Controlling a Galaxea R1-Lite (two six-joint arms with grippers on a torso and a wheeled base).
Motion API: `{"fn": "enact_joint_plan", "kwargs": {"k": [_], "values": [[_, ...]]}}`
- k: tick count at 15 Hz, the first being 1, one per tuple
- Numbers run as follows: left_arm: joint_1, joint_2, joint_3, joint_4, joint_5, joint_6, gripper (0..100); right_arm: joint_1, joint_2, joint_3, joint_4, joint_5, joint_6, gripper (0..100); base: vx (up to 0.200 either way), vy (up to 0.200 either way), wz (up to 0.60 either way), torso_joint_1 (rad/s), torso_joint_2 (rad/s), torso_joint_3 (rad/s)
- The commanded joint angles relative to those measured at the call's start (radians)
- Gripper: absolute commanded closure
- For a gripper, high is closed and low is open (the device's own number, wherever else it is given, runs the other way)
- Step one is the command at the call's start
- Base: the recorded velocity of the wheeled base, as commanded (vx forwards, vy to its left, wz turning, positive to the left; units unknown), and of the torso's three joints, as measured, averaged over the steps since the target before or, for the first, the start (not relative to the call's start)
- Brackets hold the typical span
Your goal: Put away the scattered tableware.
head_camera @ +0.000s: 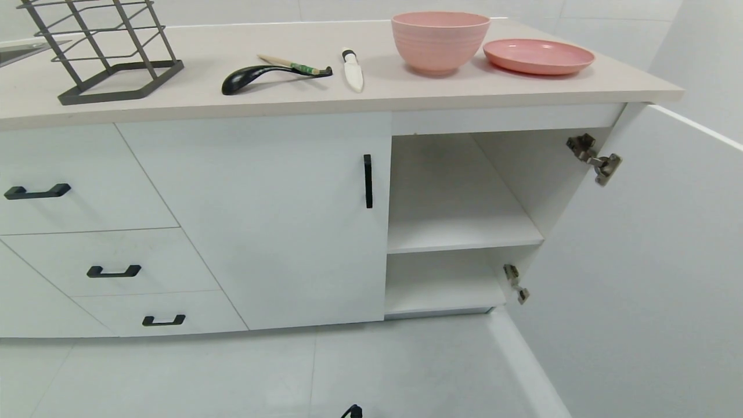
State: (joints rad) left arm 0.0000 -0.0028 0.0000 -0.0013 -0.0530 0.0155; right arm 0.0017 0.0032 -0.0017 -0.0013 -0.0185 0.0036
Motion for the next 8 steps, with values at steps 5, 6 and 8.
{"fn": "enact_joint_plan", "kwargs": {"k": [5,6,8], "values": [[0.0,0.004,0.0,0.0,-0.001,0.0,0,0.0,0.0,0.0,0.0,0.0,-0.001,0,0.16,0.0,0.0,0.0,0.0,0.004],[0.0,0.004,0.0,0.0,-0.001,0.003,0,0.0,0.0,0.002,0.0,0.0,-0.001,0,0.2,0.0,0.0,0.002,0.01,-0.007],[0.0,0.004,0.0,0.0,-0.001,0.003,0,0.0,0.0,0.002,0.0,0.0,-0.001,0,0.1,0.0,0.0,0.001,0.0,0.001]]}}
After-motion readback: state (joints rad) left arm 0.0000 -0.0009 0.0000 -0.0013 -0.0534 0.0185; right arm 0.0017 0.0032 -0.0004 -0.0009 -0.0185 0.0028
